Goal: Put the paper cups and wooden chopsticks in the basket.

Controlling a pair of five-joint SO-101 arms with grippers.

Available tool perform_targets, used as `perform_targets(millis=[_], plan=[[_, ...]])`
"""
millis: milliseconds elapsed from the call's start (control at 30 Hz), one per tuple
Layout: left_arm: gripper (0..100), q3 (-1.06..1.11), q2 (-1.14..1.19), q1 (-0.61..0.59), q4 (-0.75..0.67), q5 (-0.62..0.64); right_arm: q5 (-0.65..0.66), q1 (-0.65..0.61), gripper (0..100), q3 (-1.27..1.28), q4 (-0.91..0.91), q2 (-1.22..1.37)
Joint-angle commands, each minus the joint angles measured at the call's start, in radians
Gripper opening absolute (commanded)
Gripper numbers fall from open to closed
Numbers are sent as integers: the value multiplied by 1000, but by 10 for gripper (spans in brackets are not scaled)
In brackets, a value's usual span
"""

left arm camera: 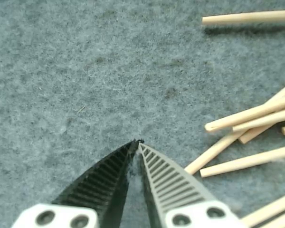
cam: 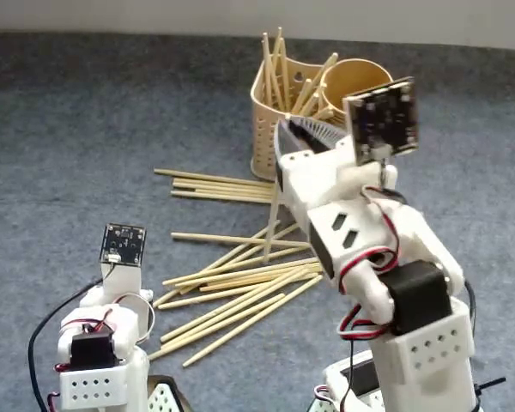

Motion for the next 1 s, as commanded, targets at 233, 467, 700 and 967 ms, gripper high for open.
perform_targets(millis=[233, 467, 700, 967], plan=[[24, 19, -8, -5, 2, -3, 172, -4, 5, 30, -696, -24], [24, 19, -8, -5, 2, -3, 404, -4, 5, 239, -1056, -24], [24, 19, -8, -5, 2, -3, 425, -4, 5, 461, -1185, -24], [24, 19, -8, -5, 2, -3, 419, 39, 5, 651, -1184, -22]])
